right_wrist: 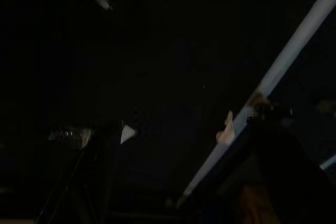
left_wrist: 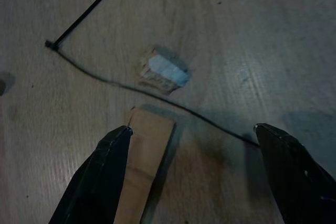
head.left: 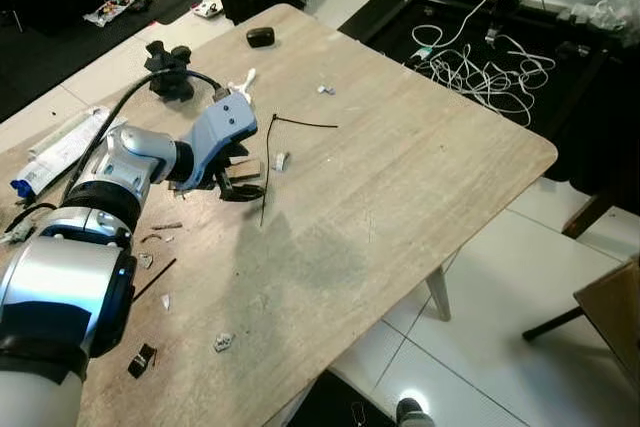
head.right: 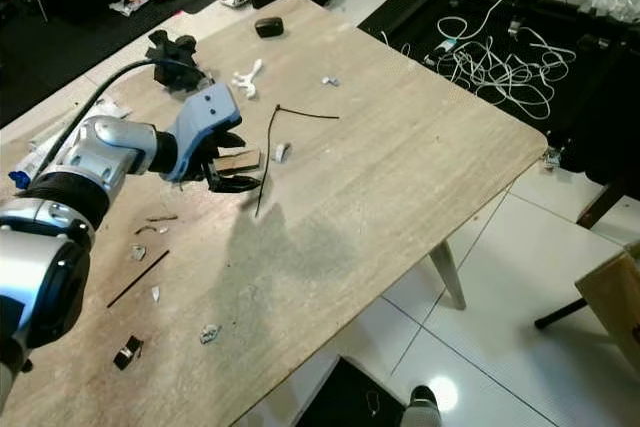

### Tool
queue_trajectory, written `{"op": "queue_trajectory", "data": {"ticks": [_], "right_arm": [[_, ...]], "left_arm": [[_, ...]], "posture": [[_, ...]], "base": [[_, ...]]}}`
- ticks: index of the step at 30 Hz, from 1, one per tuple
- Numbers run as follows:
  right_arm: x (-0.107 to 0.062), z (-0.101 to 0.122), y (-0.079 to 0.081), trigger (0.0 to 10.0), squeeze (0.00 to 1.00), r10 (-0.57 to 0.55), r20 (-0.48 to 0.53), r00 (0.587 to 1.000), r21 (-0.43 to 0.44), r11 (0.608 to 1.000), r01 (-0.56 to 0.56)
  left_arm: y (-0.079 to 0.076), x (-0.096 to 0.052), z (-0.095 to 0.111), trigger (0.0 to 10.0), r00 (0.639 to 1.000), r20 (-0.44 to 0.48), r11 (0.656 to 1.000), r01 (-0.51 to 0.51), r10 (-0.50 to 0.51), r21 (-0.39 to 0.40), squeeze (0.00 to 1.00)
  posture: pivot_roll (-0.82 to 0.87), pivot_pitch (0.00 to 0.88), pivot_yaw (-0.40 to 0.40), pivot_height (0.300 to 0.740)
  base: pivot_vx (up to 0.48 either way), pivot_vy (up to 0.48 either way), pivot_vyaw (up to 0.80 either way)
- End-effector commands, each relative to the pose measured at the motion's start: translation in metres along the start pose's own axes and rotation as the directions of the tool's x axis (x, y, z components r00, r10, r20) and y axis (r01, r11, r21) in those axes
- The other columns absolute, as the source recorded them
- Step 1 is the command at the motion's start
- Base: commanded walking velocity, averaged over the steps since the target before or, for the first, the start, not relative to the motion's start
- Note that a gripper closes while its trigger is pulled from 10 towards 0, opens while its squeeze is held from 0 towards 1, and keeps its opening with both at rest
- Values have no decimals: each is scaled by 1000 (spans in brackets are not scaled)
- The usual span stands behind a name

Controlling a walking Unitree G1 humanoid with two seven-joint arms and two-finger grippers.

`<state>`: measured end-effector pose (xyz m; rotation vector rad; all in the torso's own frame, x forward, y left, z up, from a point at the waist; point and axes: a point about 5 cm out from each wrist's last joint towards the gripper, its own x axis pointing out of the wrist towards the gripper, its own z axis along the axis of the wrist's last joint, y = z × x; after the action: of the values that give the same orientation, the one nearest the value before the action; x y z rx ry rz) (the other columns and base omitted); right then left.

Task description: Picking trash to rubbish bin

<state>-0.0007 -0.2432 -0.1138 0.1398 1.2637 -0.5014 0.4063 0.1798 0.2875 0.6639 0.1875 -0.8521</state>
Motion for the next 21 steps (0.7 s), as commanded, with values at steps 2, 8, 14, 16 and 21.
{"op": "queue_trajectory", "data": {"ticks": [2, 8, 14, 16, 21], "right_arm": [[-5, -20, -2, 10000, 0, -10, -50, 999, 23, 1000, 11], [-7, -25, -5, 10000, 0, -20, -53, 998, 35, 999, 22], [-7, -26, -7, 10000, 0, -22, -53, 998, 36, 999, 24], [-7, -26, -7, 10000, 0, -22, -52, 998, 37, 999, 24], [-7, -25, -11, 10000, 0, -29, -45, 999, 40, 999, 31]], "left_arm": [[0, 0, -8, 10000, 999, -28, 999, -27, 26, -28, 0], [5, -4, -16, 10000, 993, -54, 990, -114, 109, -82, 0], [6, -8, -26, 10000, 986, -77, 979, -156, 147, -131, 0], [6, -9, -29, 10000, 985, -90, 977, -162, 150, -137, 0], [5, -12, -43, 10000, 976, -137, 966, -191, 169, -172, 0]], "posture": [[-408, 416, 250, 740], [-417, 426, 250, 740], [-424, 432, 246, 740], [-424, 432, 246, 740], [-431, 438, 242, 740]], "base": [[0, 0, 0], [0, 0, 0], [0, 0, 0], [0, 0, 0], [0, 0, 0]]}}
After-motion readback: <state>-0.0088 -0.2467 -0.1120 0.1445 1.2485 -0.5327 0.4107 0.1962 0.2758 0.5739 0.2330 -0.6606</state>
